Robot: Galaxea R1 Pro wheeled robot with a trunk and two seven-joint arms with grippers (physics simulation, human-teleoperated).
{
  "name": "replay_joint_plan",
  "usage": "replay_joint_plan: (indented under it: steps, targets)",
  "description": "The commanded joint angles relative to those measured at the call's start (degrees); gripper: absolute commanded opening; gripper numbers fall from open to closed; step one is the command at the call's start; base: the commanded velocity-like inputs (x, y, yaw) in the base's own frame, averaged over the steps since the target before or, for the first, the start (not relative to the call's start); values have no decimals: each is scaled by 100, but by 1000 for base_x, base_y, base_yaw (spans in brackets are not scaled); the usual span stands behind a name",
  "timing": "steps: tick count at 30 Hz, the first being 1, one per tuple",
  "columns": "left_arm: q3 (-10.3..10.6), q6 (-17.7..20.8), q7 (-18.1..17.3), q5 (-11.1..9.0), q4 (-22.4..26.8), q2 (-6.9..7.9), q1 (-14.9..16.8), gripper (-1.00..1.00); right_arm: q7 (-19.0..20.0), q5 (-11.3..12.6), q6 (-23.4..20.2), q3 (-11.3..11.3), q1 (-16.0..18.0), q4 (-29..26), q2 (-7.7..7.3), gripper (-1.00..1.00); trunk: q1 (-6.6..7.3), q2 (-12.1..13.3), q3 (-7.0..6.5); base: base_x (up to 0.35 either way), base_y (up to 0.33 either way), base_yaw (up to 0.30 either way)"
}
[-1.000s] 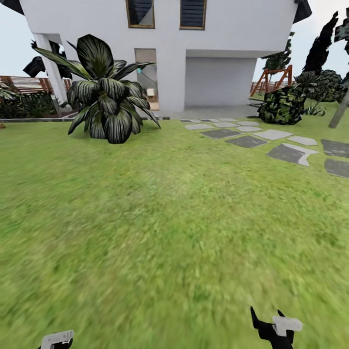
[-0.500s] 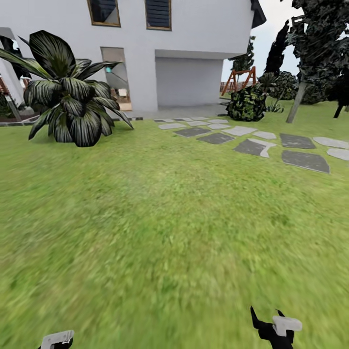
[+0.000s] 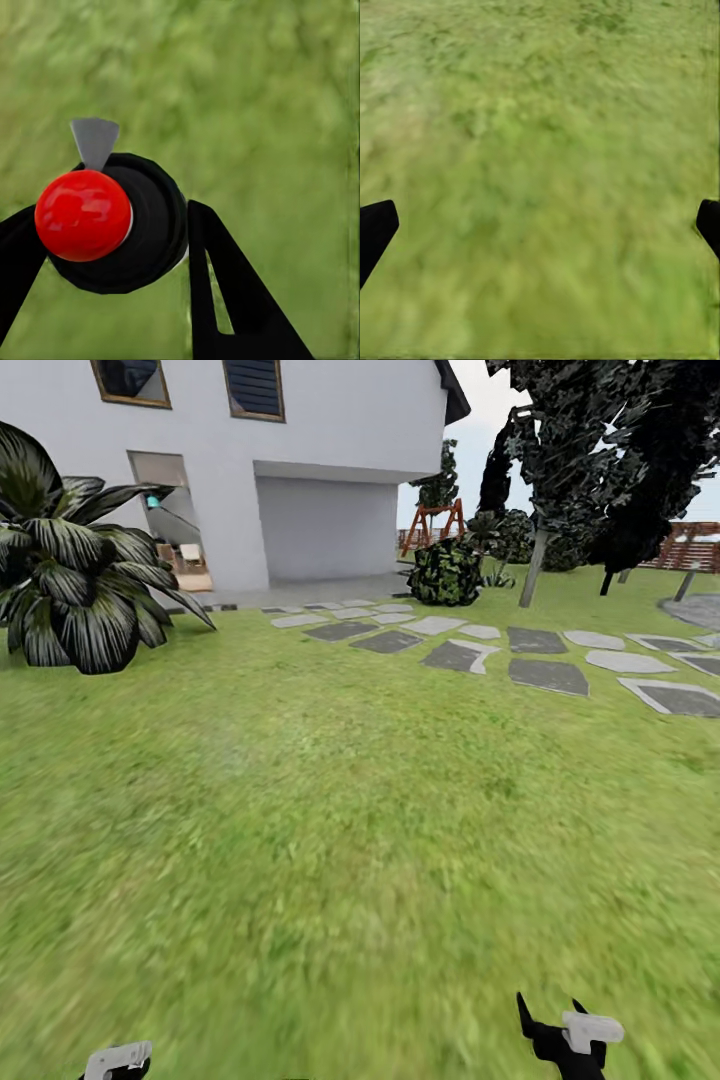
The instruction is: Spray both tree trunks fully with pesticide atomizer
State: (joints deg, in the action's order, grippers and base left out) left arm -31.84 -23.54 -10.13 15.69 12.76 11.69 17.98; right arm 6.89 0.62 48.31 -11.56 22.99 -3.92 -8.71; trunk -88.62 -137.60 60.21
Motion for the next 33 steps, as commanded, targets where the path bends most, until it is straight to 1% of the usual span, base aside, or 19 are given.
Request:
replay_joint_plan:
  steps: [1, 33]
  targets:
    - [-51, -19, -33, 39, -1, 0, 4, -100, 58, 8, 12, -48, 3, 5, 1, 100, 2, -2, 5, -106, -257, -300]
    - [-51, -16, -33, 39, -1, 0, 4, -100, 58, 8, 12, -48, 3, 10, 1, 100, 2, -2, 5, -105, -257, -300]
